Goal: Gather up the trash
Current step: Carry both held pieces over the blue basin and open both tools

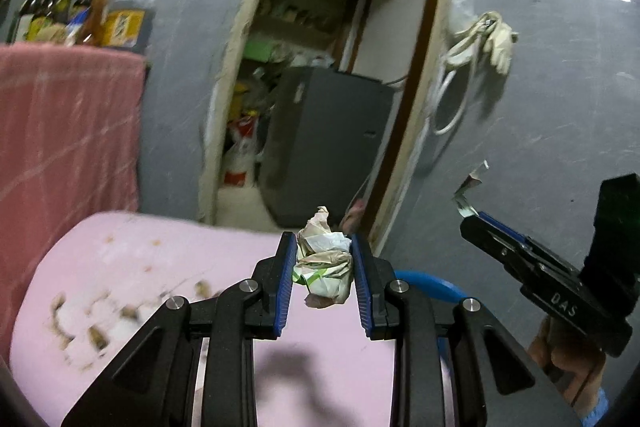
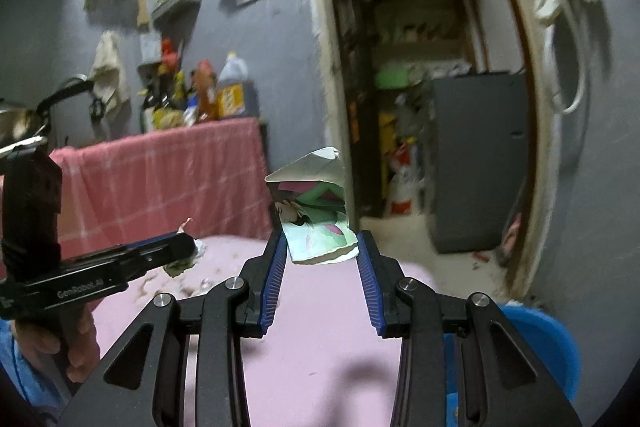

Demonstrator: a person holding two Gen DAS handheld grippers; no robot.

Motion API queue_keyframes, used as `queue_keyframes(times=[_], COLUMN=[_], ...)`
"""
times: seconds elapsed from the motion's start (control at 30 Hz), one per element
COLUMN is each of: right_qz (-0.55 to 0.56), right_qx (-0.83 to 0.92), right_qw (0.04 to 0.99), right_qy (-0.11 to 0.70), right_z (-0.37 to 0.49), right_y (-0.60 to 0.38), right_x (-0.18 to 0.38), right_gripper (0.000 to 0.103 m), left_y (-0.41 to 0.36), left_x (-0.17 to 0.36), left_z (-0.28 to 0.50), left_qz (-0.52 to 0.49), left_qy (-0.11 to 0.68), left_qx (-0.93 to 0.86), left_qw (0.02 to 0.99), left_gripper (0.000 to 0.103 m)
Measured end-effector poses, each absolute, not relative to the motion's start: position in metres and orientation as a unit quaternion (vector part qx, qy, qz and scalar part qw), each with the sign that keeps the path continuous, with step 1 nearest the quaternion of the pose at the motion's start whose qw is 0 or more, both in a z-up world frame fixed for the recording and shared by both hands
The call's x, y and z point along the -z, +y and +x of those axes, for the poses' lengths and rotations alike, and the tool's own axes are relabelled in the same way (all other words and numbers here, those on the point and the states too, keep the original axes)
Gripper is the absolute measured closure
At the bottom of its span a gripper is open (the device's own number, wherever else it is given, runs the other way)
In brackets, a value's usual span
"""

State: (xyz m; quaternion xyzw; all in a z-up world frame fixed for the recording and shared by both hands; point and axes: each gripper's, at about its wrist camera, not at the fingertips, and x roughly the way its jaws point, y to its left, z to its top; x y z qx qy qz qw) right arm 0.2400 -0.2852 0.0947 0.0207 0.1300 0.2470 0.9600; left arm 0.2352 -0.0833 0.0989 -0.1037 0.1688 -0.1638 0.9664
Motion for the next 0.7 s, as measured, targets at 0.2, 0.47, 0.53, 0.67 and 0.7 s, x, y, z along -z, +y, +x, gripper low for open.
queue_keyframes(times=[0.2, 0.47, 0.53, 0.67, 0.7], right_qz=[0.029, 0.061, 0.066, 0.075, 0.08], right_qx=[-0.187, -0.109, -0.098, -0.077, -0.072], right_qw=[0.977, 0.987, 0.987, 0.986, 0.986], right_qy=[0.102, 0.104, 0.109, 0.125, 0.129], right_z=[0.232, 0.235, 0.236, 0.24, 0.242], right_y=[-0.327, -0.385, -0.396, -0.415, -0.419], right_x=[-0.103, -0.095, -0.091, -0.079, -0.076], right_gripper=[0.069, 0.069, 0.069, 0.069, 0.069], left_y=[-0.126, -0.191, -0.204, -0.225, -0.228], left_x=[-0.112, -0.111, -0.106, -0.095, -0.092], left_z=[0.247, 0.269, 0.276, 0.289, 0.293], left_qz=[-0.108, -0.09, -0.082, -0.078, -0.076], left_qy=[0.14, 0.149, 0.155, 0.172, 0.176], left_qx=[0.194, 0.237, 0.243, 0.252, 0.253], left_qw=[0.965, 0.956, 0.954, 0.949, 0.948], left_gripper=[0.079, 0.079, 0.079, 0.079, 0.079])
